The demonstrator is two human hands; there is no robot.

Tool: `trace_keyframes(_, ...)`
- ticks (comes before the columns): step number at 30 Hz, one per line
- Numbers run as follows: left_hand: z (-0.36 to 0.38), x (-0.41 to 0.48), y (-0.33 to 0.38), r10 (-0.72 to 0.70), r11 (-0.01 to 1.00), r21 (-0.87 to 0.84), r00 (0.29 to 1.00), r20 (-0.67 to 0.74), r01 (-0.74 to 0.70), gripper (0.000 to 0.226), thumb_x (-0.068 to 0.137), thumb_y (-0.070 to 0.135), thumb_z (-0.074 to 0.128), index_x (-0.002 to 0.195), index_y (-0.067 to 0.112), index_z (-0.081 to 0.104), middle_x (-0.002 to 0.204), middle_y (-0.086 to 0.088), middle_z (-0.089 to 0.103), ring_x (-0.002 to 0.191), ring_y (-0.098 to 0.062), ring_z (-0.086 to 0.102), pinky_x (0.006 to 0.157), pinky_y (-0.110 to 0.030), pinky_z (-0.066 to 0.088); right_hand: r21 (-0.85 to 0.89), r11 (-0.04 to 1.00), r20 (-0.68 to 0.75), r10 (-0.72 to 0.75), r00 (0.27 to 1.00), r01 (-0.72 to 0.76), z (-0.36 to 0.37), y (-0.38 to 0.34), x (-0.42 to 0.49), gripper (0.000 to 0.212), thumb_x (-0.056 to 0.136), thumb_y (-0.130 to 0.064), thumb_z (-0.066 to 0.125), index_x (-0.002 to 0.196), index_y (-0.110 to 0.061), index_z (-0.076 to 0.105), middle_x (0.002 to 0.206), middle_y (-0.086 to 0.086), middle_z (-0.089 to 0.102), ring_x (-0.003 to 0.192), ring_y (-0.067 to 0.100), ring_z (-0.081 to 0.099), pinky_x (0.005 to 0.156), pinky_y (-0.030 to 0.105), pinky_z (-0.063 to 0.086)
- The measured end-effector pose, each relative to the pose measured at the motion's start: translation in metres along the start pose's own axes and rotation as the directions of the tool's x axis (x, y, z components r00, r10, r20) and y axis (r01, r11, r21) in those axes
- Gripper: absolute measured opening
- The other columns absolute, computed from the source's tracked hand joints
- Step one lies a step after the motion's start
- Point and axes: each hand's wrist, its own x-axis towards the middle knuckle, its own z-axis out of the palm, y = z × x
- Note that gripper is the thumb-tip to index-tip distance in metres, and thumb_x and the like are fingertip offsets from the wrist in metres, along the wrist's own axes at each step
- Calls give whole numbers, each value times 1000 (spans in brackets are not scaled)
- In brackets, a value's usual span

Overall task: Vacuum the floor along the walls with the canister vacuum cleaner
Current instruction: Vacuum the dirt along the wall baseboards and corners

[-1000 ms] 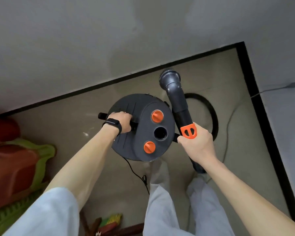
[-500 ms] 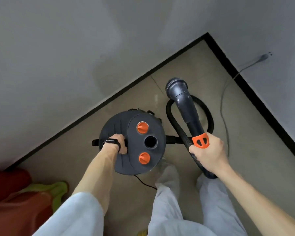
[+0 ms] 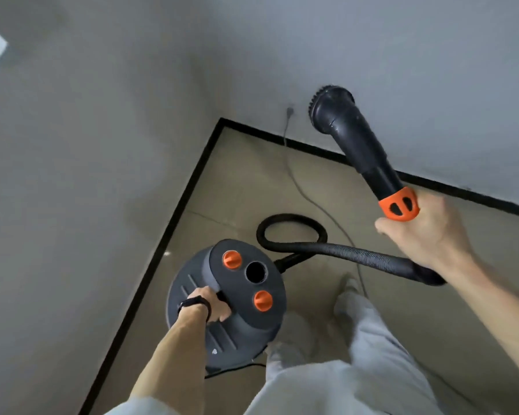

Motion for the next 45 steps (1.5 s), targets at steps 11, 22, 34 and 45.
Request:
trace_keyframes(11,8,-85,224,207,923,348,974,-89,-164,21,60,40,62,66,22,71,68,4,71,68,-14,68,62,-24,55,281,958,-319,42,947,52,-205,118,-20,37,68,-6,74,60,-23,42,49,-10,43,48,13,35,44,18,29)
trace_keyframes(22,9,-141,463,441,768,517,897,3,-379,13,60,30,61,60,19,68,60,2,71,65,-17,70,66,-28,58,383,898,-527,406,747,-217,-314,249,-56,36,71,-5,75,63,-17,41,47,-9,41,44,11,37,44,17,33)
trace_keyframes(34,84,-164,677,536,541,743,842,57,-395,12,67,30,59,70,19,64,78,-2,71,77,-22,68,67,-31,56,577,761,-571,635,520,-296,-376,407,-57,37,75,-7,76,62,-22,45,49,-9,42,49,14,41,55,34,43)
trace_keyframes(45,173,-148,804,536,478,802,843,56,-357,29,79,30,62,104,16,68,96,-6,67,90,-26,63,78,-35,56,598,745,-461,623,632,-297,-431,547,-11,42,77,1,76,63,-23,44,46,-10,42,43,7,39,46,15,38)
